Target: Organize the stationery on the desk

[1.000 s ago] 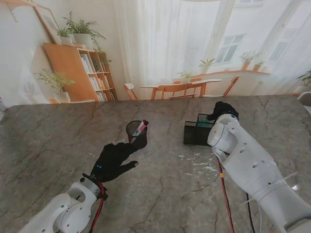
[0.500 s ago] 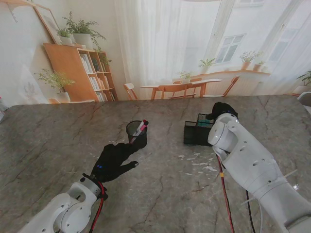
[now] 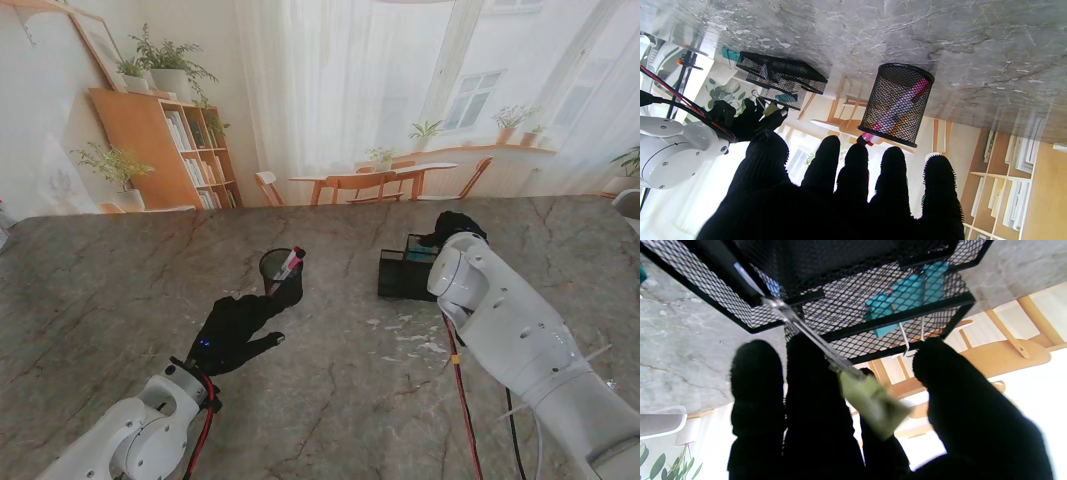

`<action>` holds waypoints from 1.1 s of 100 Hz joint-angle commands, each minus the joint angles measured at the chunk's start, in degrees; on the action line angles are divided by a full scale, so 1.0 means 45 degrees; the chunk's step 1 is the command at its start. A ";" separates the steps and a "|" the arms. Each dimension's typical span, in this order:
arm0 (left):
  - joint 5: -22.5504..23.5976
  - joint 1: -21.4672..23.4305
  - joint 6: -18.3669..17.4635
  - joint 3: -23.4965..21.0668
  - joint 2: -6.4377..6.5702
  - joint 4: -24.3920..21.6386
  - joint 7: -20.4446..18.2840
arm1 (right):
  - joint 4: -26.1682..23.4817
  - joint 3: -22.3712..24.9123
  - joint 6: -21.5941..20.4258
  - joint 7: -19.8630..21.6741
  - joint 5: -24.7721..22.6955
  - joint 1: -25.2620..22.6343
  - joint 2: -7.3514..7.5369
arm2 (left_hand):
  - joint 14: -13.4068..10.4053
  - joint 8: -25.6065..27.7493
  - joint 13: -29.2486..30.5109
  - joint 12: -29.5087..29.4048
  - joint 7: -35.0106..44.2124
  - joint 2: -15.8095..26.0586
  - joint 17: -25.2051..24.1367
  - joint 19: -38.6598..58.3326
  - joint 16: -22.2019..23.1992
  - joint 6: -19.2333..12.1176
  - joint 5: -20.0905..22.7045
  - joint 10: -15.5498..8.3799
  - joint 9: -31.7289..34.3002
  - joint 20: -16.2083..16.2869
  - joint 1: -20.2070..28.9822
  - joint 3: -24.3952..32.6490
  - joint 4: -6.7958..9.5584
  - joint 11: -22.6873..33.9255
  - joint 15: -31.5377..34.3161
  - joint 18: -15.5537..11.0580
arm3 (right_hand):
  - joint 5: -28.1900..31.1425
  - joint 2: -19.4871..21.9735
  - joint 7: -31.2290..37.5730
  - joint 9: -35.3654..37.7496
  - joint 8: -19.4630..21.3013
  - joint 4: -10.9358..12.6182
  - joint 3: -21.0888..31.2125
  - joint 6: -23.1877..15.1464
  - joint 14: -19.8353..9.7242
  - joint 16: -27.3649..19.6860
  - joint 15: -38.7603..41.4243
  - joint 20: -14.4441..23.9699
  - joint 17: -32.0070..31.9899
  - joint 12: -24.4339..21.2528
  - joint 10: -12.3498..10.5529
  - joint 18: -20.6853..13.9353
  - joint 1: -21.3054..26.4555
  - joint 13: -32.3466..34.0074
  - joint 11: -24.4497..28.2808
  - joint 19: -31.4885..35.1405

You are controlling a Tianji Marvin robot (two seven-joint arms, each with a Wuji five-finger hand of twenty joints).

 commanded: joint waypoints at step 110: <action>-0.0046 -0.0009 -0.0010 0.0072 -0.0004 0.0104 0.0050 | -0.2061 0.1449 -0.1459 0.0848 -0.0189 -0.0848 0.0315 | -0.0090 0.0144 0.0149 0.0338 0.0116 0.0735 -0.0148 -0.0064 0.0102 0.0095 0.0135 0.0087 0.0124 0.0028 0.0256 -0.0140 -0.0896 0.0037 0.0119 -0.0261 | -0.0441 0.0588 -0.0267 -0.0650 -0.0363 0.0479 -0.0924 -0.0327 0.0812 -0.0119 -0.1126 0.0972 -0.0539 -0.0399 0.0198 0.0935 -0.0520 -0.1113 -0.1324 0.0739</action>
